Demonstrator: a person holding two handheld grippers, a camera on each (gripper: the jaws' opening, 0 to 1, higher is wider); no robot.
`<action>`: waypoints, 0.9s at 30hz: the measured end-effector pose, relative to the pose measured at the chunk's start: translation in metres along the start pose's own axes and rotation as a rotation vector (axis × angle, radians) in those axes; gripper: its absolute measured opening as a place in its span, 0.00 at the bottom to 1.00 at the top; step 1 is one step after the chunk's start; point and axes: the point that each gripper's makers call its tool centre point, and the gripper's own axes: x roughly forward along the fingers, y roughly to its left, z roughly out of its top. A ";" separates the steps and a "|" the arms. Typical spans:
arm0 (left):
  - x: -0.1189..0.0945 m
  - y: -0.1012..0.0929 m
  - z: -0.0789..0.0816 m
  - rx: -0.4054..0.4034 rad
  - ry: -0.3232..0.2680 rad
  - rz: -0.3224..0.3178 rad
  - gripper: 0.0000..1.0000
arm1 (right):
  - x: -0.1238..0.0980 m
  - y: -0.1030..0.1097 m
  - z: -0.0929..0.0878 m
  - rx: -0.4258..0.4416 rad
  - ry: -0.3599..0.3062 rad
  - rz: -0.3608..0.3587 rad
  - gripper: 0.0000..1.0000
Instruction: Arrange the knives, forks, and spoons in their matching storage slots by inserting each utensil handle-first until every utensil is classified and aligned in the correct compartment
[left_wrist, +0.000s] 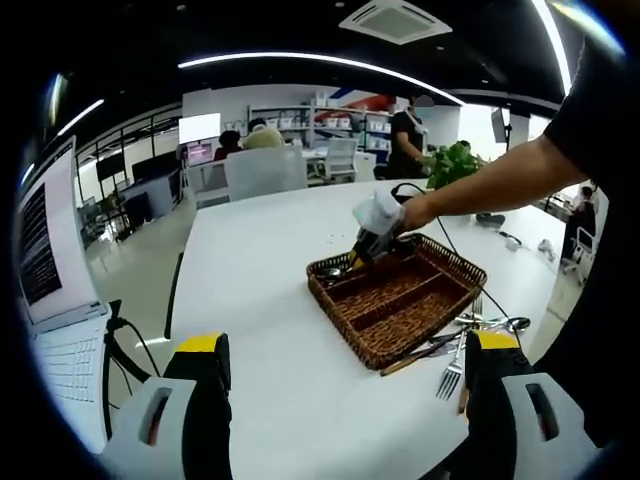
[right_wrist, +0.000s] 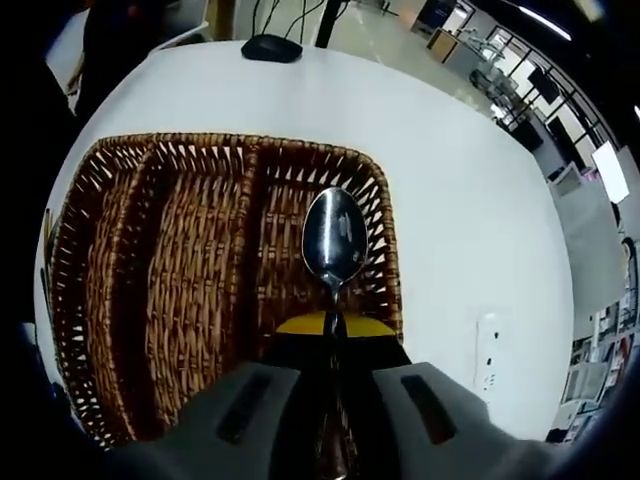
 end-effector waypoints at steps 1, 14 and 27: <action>0.000 0.000 0.000 0.000 0.000 0.000 1.00 | 0.000 0.000 0.000 0.000 0.000 0.000 0.01; 0.001 0.000 -0.002 -0.001 0.006 0.000 0.99 | 0.007 -0.003 -0.005 -0.037 0.012 -0.023 0.01; -0.002 -0.003 0.001 0.006 0.001 0.001 0.99 | 0.006 -0.002 -0.010 0.091 -0.044 0.011 0.02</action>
